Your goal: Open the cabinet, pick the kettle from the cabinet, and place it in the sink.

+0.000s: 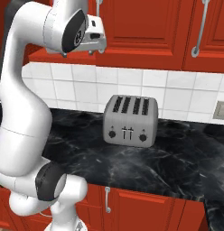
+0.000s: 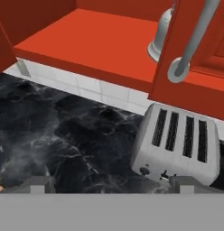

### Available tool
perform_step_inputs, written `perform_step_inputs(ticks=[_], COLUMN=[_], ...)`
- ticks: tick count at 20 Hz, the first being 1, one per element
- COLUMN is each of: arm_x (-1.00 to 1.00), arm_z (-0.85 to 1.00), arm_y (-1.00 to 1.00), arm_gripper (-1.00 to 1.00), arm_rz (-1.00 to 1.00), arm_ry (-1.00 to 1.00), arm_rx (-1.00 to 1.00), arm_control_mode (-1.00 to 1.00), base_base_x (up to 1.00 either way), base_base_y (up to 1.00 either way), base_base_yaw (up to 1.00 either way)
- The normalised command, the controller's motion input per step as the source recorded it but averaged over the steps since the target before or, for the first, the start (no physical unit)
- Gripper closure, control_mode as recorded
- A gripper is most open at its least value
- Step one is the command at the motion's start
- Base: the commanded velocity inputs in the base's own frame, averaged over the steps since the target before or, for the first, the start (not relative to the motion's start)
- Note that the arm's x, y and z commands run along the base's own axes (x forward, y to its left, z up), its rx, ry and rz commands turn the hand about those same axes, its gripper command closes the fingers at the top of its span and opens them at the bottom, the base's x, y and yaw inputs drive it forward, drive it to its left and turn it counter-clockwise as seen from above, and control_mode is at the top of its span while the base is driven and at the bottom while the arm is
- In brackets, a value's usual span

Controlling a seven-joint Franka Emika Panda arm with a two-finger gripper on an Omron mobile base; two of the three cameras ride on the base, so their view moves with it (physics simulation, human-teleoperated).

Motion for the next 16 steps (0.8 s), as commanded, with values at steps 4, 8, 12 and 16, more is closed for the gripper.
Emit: perform_step_inputs(ticks=[4, 8, 12, 16], arm_x=[0.3, 0.37, 0.43, 0.44], arm_z=[0.07, 0.05, 0.02, 0.02], arm_y=[-0.11, -0.07, -0.06, -0.09], arm_gripper=[-1.0, -1.0, -1.0, -1.0], arm_rz=[-0.24, -0.25, -0.21, -0.19], arm_ry=[-0.04, -0.03, -0.02, -0.01], arm_rx=[-0.03, 0.0, 0.0, 0.01], arm_control_mode=[-1.0, -1.0, -1.0, -1.0], base_base_x=[0.0, 0.0, 0.0, 0.0], base_base_y=[0.0, 0.0, 0.0, 0.0], base_base_yaw=[0.0, 0.0, 0.0, 0.0])
